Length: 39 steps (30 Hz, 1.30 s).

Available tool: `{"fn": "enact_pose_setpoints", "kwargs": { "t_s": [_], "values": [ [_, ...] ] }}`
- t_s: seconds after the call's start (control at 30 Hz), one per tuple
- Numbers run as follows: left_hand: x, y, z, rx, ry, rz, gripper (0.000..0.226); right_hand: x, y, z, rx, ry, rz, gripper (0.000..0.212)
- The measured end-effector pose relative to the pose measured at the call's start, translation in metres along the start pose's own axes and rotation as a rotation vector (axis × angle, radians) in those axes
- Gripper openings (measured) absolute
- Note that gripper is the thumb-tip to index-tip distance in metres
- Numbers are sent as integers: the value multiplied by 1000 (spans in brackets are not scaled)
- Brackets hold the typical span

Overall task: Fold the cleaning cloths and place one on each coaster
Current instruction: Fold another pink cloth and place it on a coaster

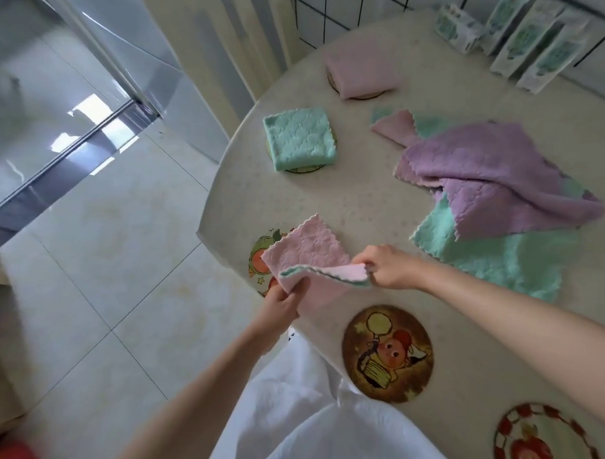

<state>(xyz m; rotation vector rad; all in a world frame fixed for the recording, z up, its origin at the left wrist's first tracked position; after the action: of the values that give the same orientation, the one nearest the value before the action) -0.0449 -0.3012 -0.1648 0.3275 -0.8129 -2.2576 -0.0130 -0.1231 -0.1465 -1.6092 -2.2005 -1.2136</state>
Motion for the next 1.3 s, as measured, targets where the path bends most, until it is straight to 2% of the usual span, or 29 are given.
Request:
{"fn": "enact_pose_setpoints", "kwargs": {
  "t_s": [0.07, 0.17, 0.27, 0.43, 0.6, 0.77, 0.87, 1.0, 1.1, 1.2, 1.23, 1.3],
  "values": [
    [8, -12, -1, 72, 204, -3, 22, 14, -18, 3, -71, -179, 82, 17],
    [19, -34, 1, 142, 284, 2, 35, 16, -44, 9, -161, -326, 137, 34],
    [22, -44, -4, 240, 320, -51, 37, 13, -57, 17, -261, -264, 135, 29],
    [18, -43, -10, 305, 468, -115, 36, 14, -67, 25, -348, -245, 137, 47],
    [17, -39, -11, 332, 484, -122, 33, 18, -71, 14, -299, -221, 204, 40],
    [11, -31, -12, 332, 567, -148, 40, 12, -69, 13, -311, -151, 186, 36],
    [17, -34, -21, 369, 602, -64, 47, 12, -67, 14, -348, -117, 194, 37],
    [29, -35, -21, 388, 410, 40, 48, 12, -64, 11, -375, -81, 232, 36],
    [54, -31, -8, 339, 135, 171, 38, 14, -58, 6, -398, -39, 260, 32],
    [100, -36, 14, 208, -459, 421, 26, 18, -44, 3, -463, 23, 370, 32],
    [109, -37, 23, 164, -661, 481, 23, 17, -38, 1, -482, 48, 420, 36],
    [107, -38, 43, -3, -916, 534, 26, 10, -27, -1, -516, 85, 472, 53]
  ]
}}
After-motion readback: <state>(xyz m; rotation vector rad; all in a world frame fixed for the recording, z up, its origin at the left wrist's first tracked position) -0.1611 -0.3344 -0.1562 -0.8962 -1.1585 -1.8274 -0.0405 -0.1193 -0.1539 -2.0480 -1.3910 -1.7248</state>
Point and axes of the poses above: each hand's wrist, its own y-axis away from the middle knuckle, its own x-axis out of the back of the hand, z = x × y, the point moved 9 cm from there along -y, towards the middle knuckle, and after that the axes turned 6 degrees about -y, right-handed, at the moved point
